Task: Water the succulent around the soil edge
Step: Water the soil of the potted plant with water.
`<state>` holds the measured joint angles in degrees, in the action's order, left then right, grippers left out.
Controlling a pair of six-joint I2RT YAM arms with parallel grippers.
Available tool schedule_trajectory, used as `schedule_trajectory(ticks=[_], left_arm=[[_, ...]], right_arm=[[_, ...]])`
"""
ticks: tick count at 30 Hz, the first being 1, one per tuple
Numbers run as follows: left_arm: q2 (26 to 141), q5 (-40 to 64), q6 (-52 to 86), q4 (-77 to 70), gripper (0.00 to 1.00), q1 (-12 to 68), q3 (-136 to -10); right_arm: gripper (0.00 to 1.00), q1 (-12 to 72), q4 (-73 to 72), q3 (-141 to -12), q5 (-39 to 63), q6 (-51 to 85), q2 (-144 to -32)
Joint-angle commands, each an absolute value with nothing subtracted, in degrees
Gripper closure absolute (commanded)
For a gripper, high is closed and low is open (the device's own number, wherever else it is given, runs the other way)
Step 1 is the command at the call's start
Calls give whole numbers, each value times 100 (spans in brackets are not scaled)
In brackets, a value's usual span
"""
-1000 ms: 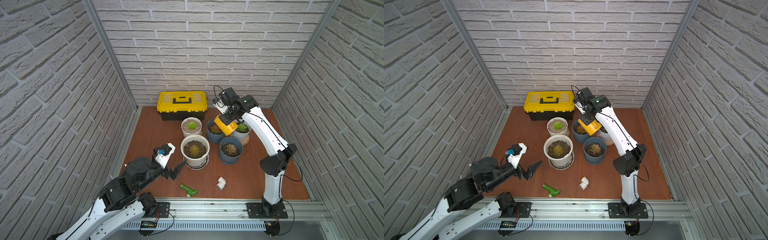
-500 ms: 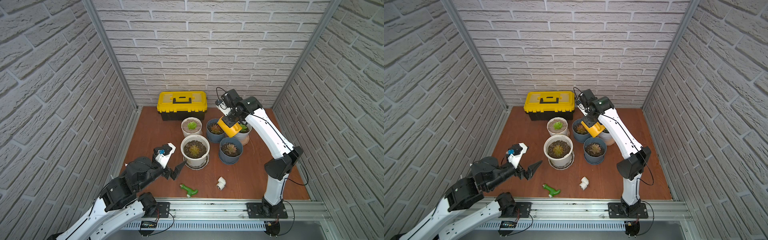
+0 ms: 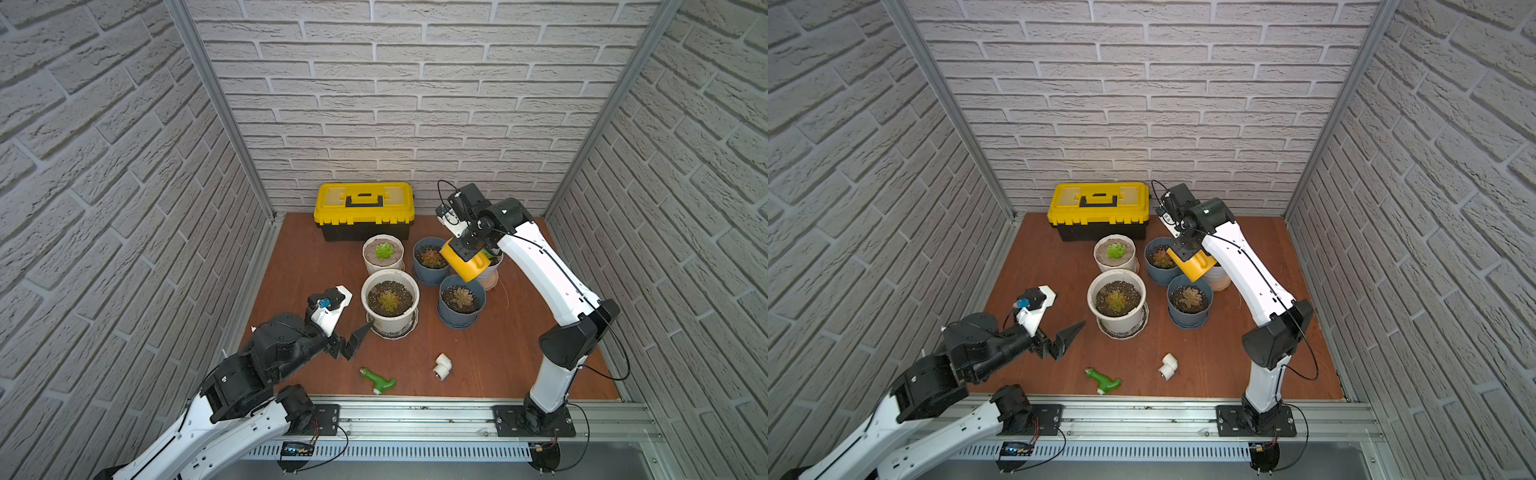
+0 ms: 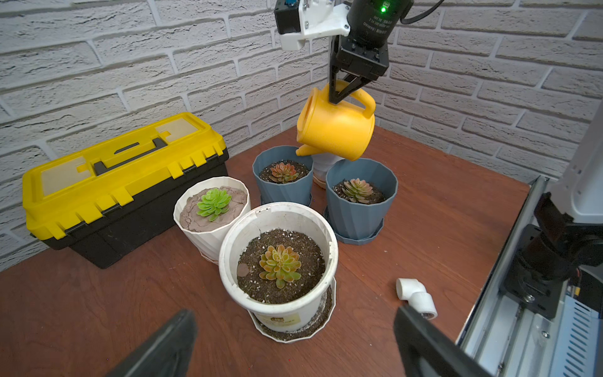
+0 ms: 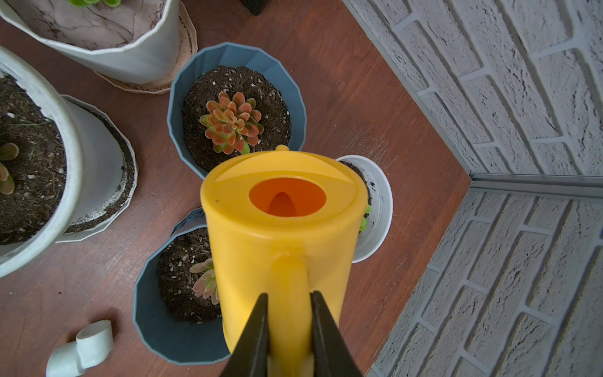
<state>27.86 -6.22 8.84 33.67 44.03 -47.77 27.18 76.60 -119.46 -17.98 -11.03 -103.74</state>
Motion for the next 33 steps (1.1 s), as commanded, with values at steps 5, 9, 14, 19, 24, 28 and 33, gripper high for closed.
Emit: schedule_trajectory(ticks=[5, 9, 14, 19, 24, 28, 33], left_arm=[[2804, -647, 914, 3243, 2, 4368, -4733], [2799, -642, 923, 3243, 2, 4368, -4732], [2786, -657, 923, 3243, 2, 4368, -4729], [2777, -663, 927, 3243, 2, 4368, -4730], [2777, -667, 940, 3243, 2, 4373, -4731], [2777, -675, 940, 3243, 2, 4368, -4729], [2776, -677, 940, 3243, 2, 4370, -4734]], right_arm=[[98, 2681, 7506, -11743, -1629, -987, -9828], [98, 2678, 7591, -11691, -1463, -941, -9741], [97, 2698, 7699, -11675, -1354, -918, -9673], [97, 2720, 7849, -11640, -1276, -928, -9633], [98, 2768, 7927, -11636, -1169, -928, -9613], [98, 2793, 7950, -11642, -987, -929, -9606], [97, 2821, 7940, -11663, -827, -926, -9606]])
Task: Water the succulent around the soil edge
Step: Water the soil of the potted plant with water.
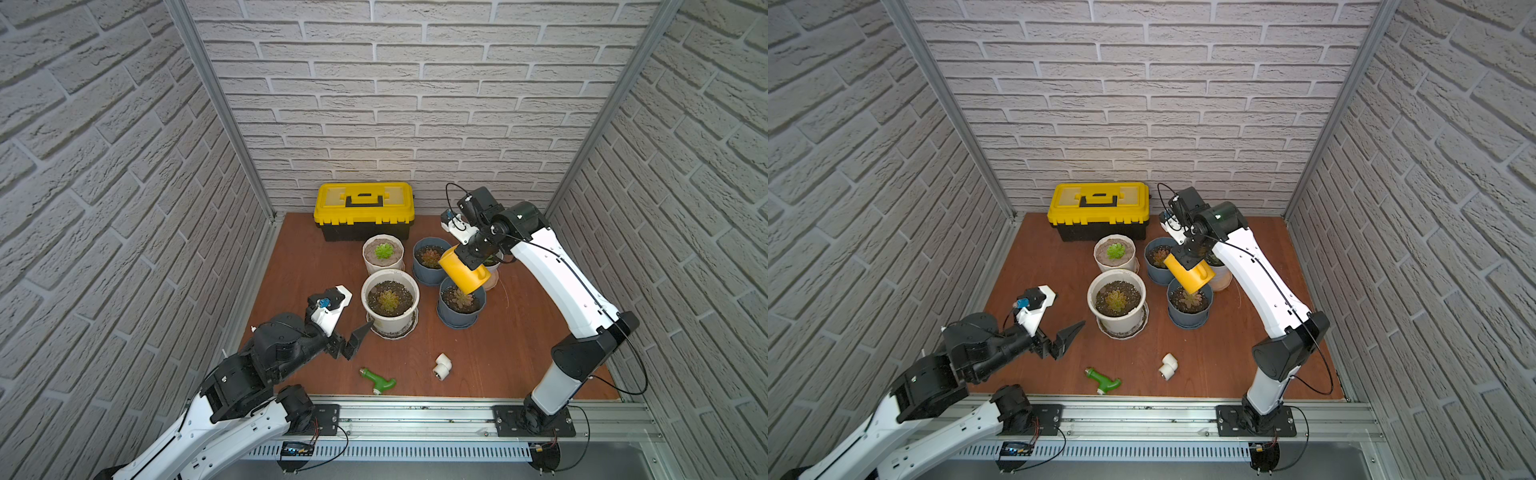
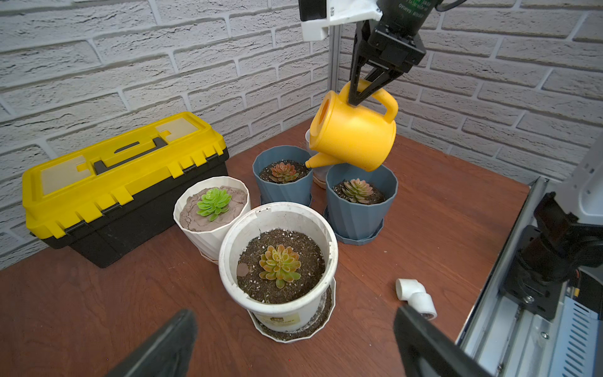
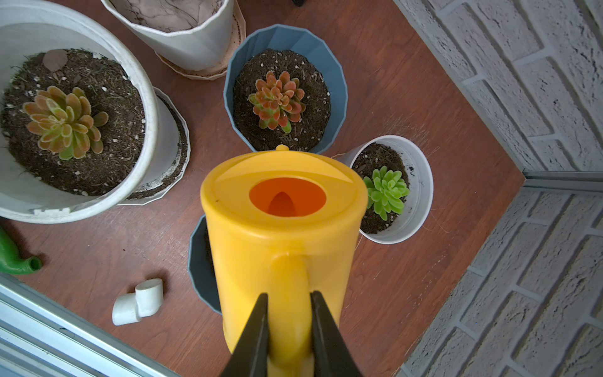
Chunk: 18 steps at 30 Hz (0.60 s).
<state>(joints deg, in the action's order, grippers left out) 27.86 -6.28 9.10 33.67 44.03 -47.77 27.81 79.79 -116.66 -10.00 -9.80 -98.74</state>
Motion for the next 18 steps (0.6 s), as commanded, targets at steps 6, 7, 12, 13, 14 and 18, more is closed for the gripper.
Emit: schedule_trajectory(ticks=[6, 7, 12, 13, 14, 18], left_arm=[[2769, -692, 940, 3243, 2, 4368, -4724], [2768, -694, 941, 3243, 2, 4369, -4720], [2777, -693, 941, 3234, 2, 4369, -4721], [2777, -691, 937, 3234, 2, 4368, -4720], [2777, -678, 940, 3234, 2, 4368, -4720], [2769, -677, 941, 3234, 2, 4367, -4729]], right_arm=[[97, 2854, 7950, -11804, -627, -931, -9716], [97, 2865, 7955, -11836, -608, -937, -9742], [98, 2918, 7983, -12028, -493, -924, -9874], [97, 2934, 7992, -12080, -482, -928, -9918], [98, 2949, 8011, -12137, -481, -927, -9963], [97, 3005, 8077, -12334, -474, -936, -10144]])
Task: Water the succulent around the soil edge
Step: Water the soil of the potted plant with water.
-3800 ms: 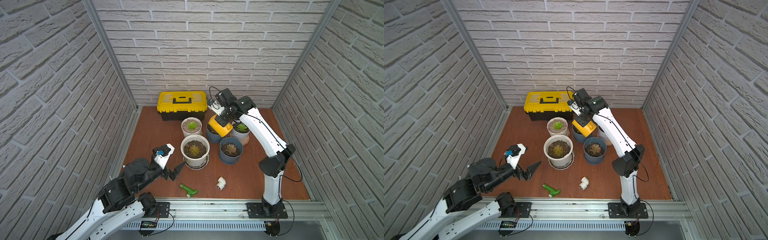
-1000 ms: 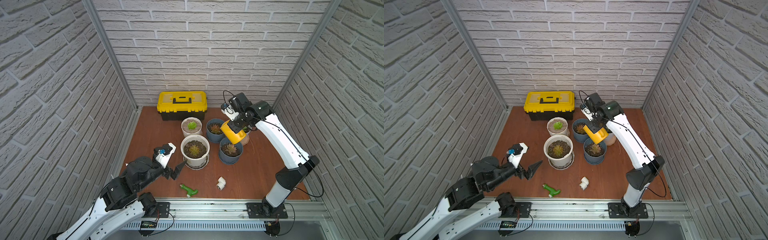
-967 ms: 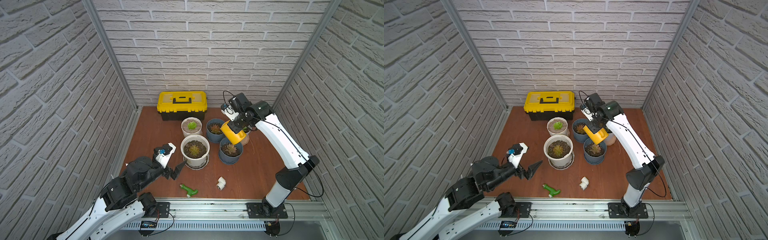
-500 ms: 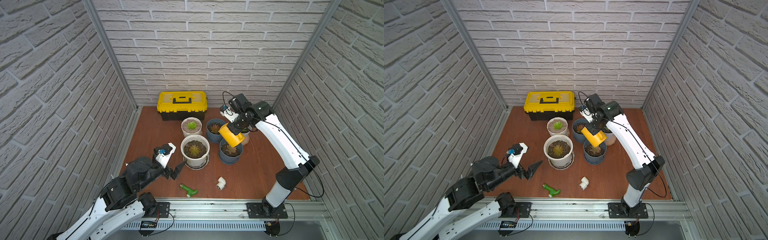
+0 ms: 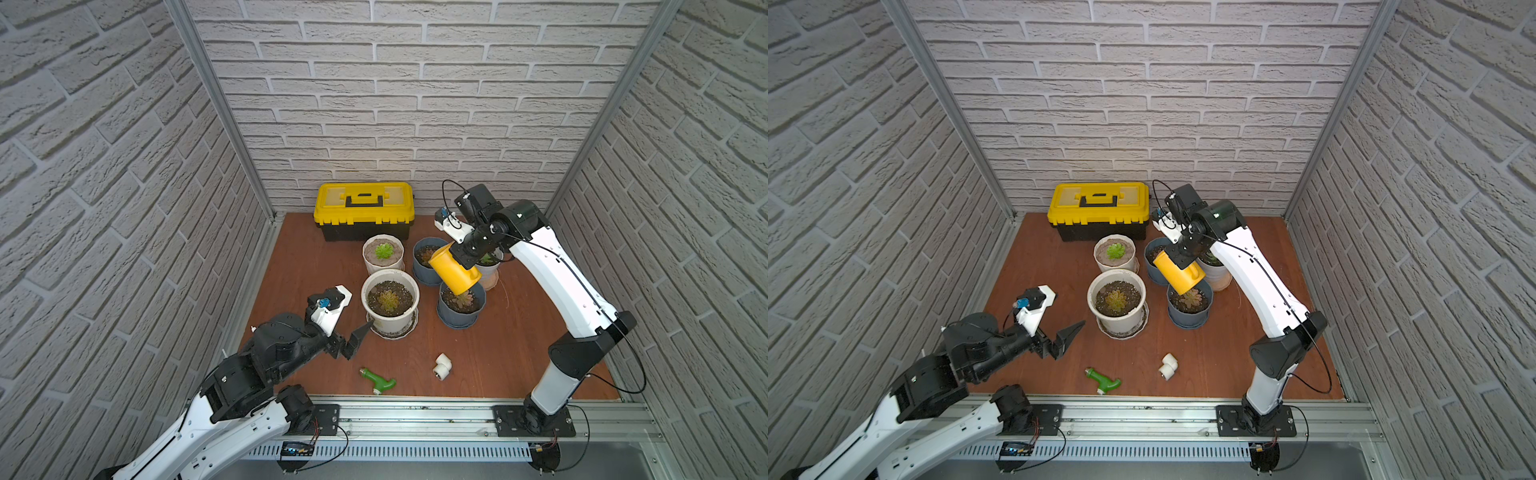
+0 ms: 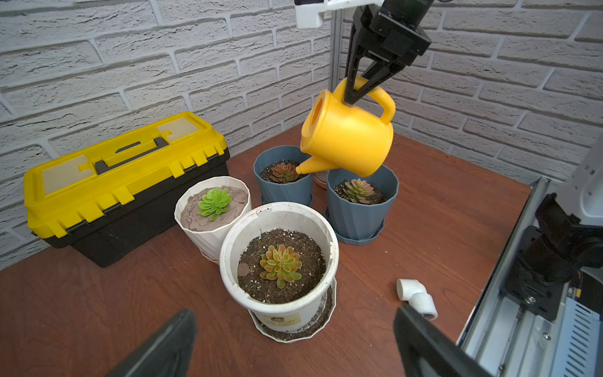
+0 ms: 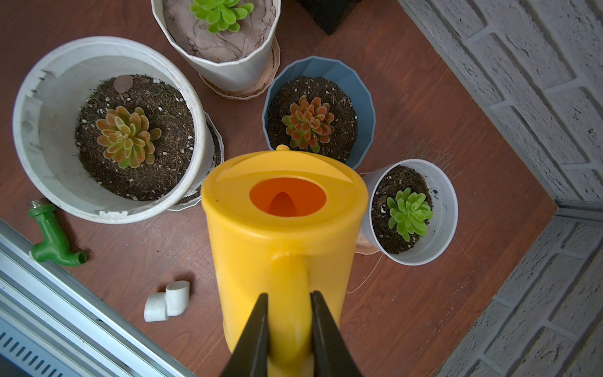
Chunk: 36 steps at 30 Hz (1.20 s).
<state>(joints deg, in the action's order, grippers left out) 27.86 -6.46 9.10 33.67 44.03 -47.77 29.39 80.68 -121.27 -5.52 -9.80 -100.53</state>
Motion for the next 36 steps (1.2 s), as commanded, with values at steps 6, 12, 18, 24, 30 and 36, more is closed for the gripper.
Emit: schedule_trajectory(ticks=[6, 12, 18, 24, 30, 36], left_arm=[[2762, -673, 940, 3234, 2, 4368, -4720], [2769, -669, 932, 3234, 2, 4368, -4730], [2760, -668, 923, 3243, 2, 4370, -4728], [2751, -688, 923, 3252, 2, 4368, -4729], [2742, -699, 914, 3261, 2, 4368, -4735], [2759, -699, 914, 3261, 2, 4368, -4732]], right_arm=[[97, 3072, 8095, -12591, -461, -934, -10365], [98, 3103, 8077, -12795, -444, -917, -10567], [98, 3103, 7964, -12938, -491, -929, -10733], [98, 3103, 7921, -13203, -545, -926, -10926], [98, 3103, 8000, -13540, -691, -954, -11182], [98, 3102, 7981, -13825, -849, -941, -11453]])
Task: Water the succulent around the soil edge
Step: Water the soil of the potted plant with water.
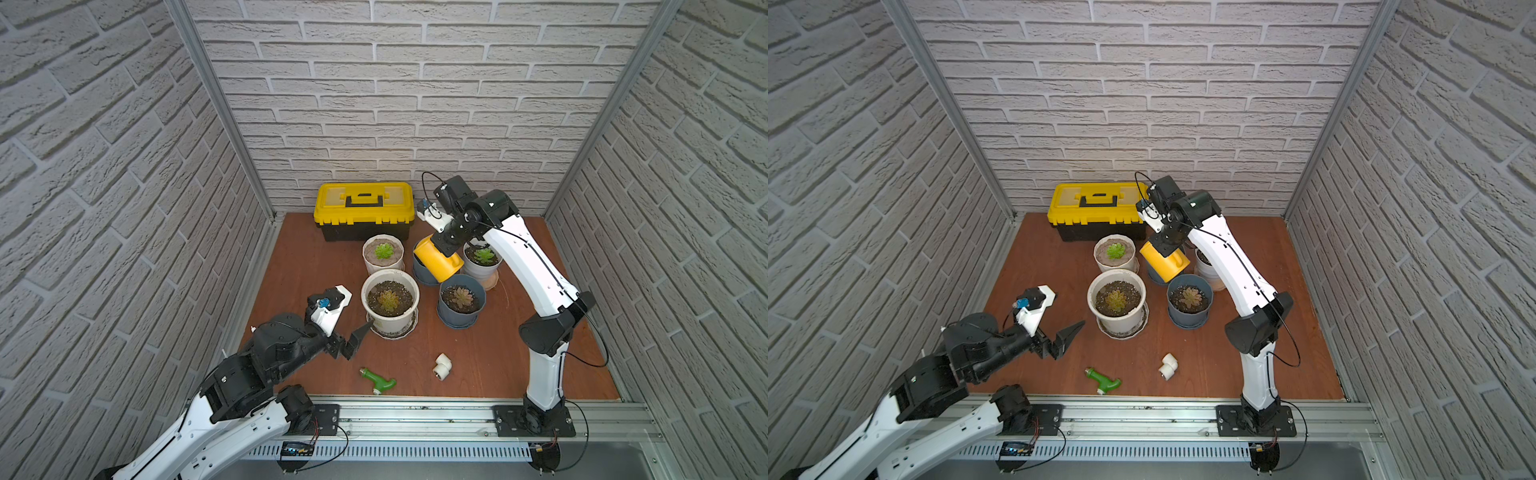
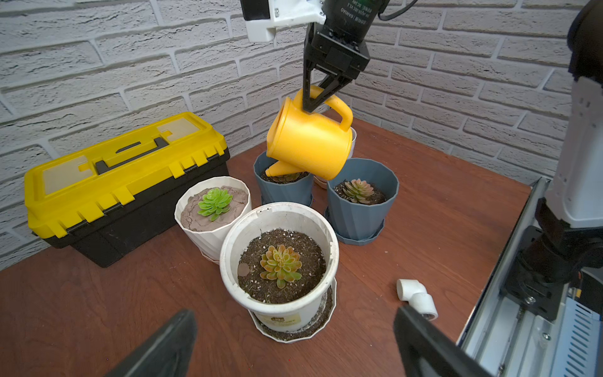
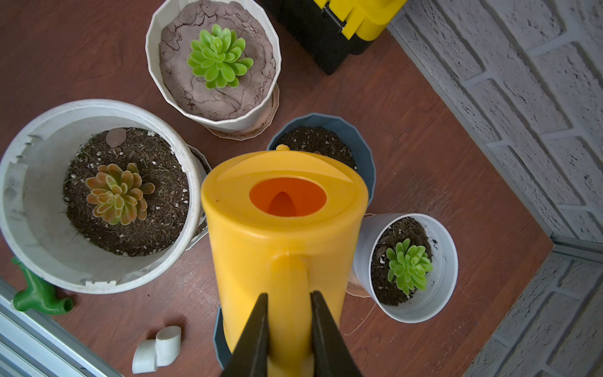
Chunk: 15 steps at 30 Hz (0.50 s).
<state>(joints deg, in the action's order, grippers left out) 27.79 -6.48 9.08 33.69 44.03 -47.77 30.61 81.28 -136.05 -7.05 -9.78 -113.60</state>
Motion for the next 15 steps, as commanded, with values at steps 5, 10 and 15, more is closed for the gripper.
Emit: schedule_trajectory(ticks=[5, 10, 15], left_arm=[[2751, -712, 903, 3269, 2, 4368, -4729], [2760, -729, 905, 3270, 2, 4368, -4729], [2769, -736, 905, 3268, 2, 4368, -4733]], right_arm=[[98, 3103, 7903, -13947, -996, -931, -11613], [98, 3103, 7818, -14001, -1204, -872, -11668], [98, 3103, 7581, -13958, -1364, -869, -11559]])
